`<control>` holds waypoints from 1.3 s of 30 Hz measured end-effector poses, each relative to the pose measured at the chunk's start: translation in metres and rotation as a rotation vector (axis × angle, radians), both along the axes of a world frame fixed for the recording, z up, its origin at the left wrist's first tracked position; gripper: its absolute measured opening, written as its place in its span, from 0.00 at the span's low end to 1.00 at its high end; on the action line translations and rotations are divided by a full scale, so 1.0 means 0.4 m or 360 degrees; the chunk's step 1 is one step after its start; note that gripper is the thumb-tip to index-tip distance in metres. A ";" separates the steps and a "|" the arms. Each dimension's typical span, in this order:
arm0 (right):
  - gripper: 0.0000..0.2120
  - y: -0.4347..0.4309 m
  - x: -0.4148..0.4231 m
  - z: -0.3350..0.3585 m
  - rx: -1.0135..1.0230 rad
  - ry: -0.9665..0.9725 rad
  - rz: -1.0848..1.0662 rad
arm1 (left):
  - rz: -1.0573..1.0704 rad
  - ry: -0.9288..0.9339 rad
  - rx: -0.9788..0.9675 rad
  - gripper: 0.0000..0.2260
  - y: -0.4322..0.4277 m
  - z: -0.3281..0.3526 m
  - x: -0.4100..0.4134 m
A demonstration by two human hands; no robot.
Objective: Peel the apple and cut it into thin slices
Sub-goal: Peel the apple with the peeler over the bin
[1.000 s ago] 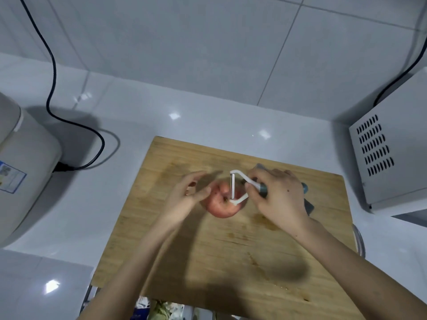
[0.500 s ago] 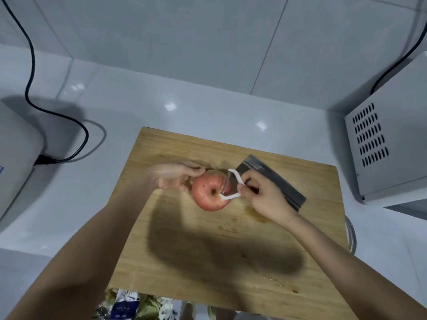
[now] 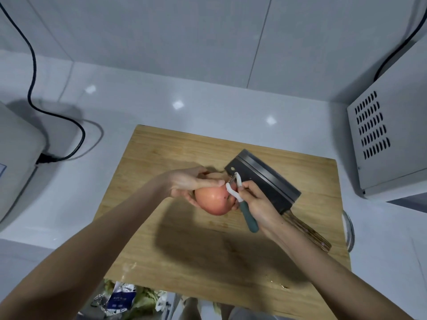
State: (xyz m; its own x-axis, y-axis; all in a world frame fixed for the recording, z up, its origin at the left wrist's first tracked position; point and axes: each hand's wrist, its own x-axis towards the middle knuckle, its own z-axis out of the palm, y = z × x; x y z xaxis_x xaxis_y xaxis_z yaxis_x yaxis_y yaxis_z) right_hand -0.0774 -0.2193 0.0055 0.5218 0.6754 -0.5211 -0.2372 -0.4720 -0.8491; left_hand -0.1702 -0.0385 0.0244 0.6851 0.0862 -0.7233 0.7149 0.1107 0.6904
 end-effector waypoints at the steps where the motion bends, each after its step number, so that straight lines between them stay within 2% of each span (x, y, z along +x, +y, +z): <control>1: 0.10 0.000 0.001 -0.001 -0.0002 -0.0005 0.0009 | 0.0047 0.0006 0.0009 0.19 -0.006 -0.001 -0.003; 5: 0.10 0.006 -0.009 0.009 0.0060 0.0007 0.0027 | 0.0229 0.0031 -0.0088 0.32 -0.015 -0.002 -0.032; 9: 0.07 0.002 -0.036 0.033 0.0131 -0.0145 0.0198 | 0.0308 0.0025 -0.0281 0.38 -0.005 0.008 -0.102; 11: 0.06 0.002 -0.052 0.059 0.0197 -0.0339 0.0359 | 0.0368 0.0026 -0.0404 0.36 0.001 0.018 -0.148; 13: 0.05 0.008 -0.073 0.084 0.0246 -0.0579 0.0480 | 0.0413 0.0000 -0.0507 0.38 0.007 0.022 -0.199; 18: 0.03 0.038 -0.170 0.120 0.0289 -0.1404 0.0699 | 0.0313 -0.0218 -0.0555 0.44 0.018 0.030 -0.344; 22: 0.11 0.066 -0.280 0.138 0.0366 -0.1816 0.0775 | 0.0310 -0.0386 -0.0598 0.41 0.050 0.017 -0.467; 27: 0.10 0.100 -0.440 0.156 0.0506 -0.2208 0.0948 | 0.0344 -0.0352 -0.0572 0.44 0.074 0.000 -0.606; 29: 0.11 0.112 -0.502 0.162 0.0527 -0.2298 0.0984 | 0.0386 -0.0251 -0.0531 0.39 0.067 -0.006 -0.653; 32: 0.12 0.128 -0.571 0.166 0.0514 -0.2308 0.1003 | 0.0440 -0.0052 -0.0477 0.24 0.053 -0.015 -0.712; 36: 0.13 0.145 -0.625 0.152 0.0468 -0.2244 0.1095 | 0.0426 0.0050 -0.0476 0.26 0.047 -0.028 -0.766; 39: 0.12 0.155 -0.644 0.142 0.0475 -0.2165 0.0970 | 0.0539 0.0017 -0.0473 0.25 0.044 -0.025 -0.791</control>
State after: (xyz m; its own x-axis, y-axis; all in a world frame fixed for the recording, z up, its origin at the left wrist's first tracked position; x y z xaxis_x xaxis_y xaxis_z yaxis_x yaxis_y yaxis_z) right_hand -0.3348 -0.1573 0.0621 0.0890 0.9491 0.3020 0.9425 0.0178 -0.3338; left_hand -0.4865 -0.0211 0.0146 0.6463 0.0917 -0.7575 0.6111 0.5322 0.5859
